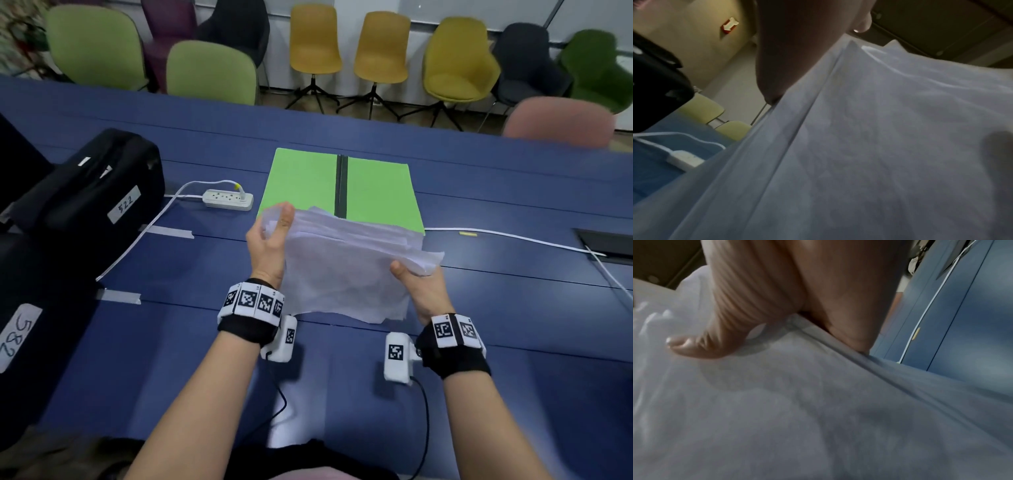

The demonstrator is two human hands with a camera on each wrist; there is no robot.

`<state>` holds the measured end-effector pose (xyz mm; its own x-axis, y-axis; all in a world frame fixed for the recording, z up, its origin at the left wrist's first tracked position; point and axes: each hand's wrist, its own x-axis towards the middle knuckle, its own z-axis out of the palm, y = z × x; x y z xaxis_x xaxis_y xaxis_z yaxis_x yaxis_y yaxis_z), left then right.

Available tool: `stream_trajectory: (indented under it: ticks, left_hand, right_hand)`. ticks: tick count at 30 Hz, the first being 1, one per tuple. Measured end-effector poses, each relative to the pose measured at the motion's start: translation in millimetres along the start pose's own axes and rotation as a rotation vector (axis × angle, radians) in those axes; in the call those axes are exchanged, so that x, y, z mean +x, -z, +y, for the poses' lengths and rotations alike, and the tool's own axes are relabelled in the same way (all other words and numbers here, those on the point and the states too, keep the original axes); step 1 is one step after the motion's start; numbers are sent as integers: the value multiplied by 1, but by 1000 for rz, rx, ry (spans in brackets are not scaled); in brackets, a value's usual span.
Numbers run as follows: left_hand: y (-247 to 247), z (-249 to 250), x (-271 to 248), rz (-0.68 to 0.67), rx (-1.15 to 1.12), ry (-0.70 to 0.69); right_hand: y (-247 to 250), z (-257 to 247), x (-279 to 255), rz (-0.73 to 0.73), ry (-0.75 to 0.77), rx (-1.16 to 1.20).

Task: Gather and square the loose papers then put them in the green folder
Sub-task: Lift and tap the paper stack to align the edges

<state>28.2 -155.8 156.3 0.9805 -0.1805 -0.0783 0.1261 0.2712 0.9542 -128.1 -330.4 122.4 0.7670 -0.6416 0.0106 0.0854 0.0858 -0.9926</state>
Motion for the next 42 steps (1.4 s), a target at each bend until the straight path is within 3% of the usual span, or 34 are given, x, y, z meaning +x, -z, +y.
stream_trajectory:
  ticks: [6, 9, 11, 14, 18, 24, 35, 37, 40, 42]
  left_hand:
    - [-11, 1, -8, 28, 74, -119]
    - [-13, -1, -8, 75, 48, -58]
    - [-13, 1, -8, 35, 60, -31]
    - [-14, 2, -8, -32, 159, -46]
    - [-17, 6, -3, 101, 210, -4]
    - [-27, 7, -8, 78, 258, 2]
    - [-22, 11, 0, 256, 276, 63]
    - [-16, 10, 0, 165, 224, 19]
    - [-9, 8, 1, -134, 188, 20]
    - [-4, 11, 4, -280, 205, 49]
  right_hand:
    - [-12, -5, 3, 161, 33, 11]
    - [-20, -10, 4, 218, 53, 17]
    - [-20, -11, 4, 246, 76, 4]
    - [-19, -11, 2, 261, 103, -14]
    - [-24, -19, 1, 278, 154, -12]
    - [-29, -22, -1, 242, 177, -80]
    - [-19, -26, -5, 234, 154, -47]
    - [-15, -26, -5, 218, 146, -17]
    - [-12, -23, -5, 24, 124, -104]
    - [-11, -16, -5, 12, 88, -161]
